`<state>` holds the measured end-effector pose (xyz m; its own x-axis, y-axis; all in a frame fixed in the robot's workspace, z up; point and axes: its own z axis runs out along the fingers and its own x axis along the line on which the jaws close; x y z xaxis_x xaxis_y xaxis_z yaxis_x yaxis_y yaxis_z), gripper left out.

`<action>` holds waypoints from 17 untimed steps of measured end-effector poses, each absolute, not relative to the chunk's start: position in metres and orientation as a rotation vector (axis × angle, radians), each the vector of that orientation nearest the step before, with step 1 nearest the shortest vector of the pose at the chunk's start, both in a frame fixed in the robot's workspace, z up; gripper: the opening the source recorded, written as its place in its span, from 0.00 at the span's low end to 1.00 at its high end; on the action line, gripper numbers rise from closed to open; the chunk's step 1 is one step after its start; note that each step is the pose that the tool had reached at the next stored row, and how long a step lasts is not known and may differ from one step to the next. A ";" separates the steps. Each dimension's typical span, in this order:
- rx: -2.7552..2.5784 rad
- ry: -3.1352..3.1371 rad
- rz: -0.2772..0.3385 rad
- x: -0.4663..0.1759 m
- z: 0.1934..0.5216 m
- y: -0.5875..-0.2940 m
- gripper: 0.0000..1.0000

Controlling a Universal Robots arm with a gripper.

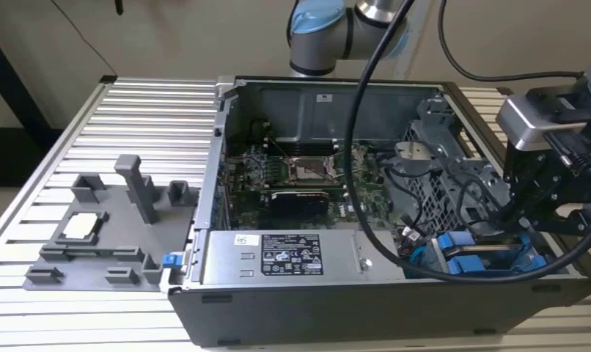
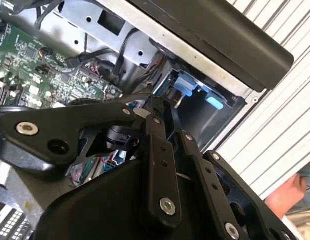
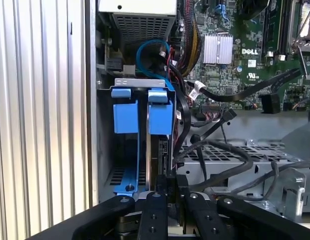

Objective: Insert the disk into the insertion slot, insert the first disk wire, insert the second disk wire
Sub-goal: 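Insert the first disk wire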

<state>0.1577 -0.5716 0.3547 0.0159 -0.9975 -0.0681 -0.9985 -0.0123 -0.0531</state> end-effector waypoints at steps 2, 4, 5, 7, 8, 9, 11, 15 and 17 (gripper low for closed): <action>-2.176 2.146 0.017 0.158 0.353 -0.572 0.19; -2.176 2.147 0.016 0.158 0.353 -0.572 0.19; -2.176 2.147 0.015 0.158 0.352 -0.572 0.19; -2.175 2.148 0.015 0.158 0.351 -0.572 0.19; -2.175 2.148 0.015 0.159 0.351 -0.572 0.19; -2.175 2.149 0.015 0.159 0.350 -0.572 0.19; -2.174 2.151 0.014 0.159 0.350 -0.572 0.19; -2.177 2.158 0.015 0.161 0.349 -0.572 0.19; -2.178 2.160 0.017 0.161 0.349 -0.572 0.19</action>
<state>0.1611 -0.5719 0.3485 0.0095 -0.9982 -0.0595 -0.9990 -0.0069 -0.0445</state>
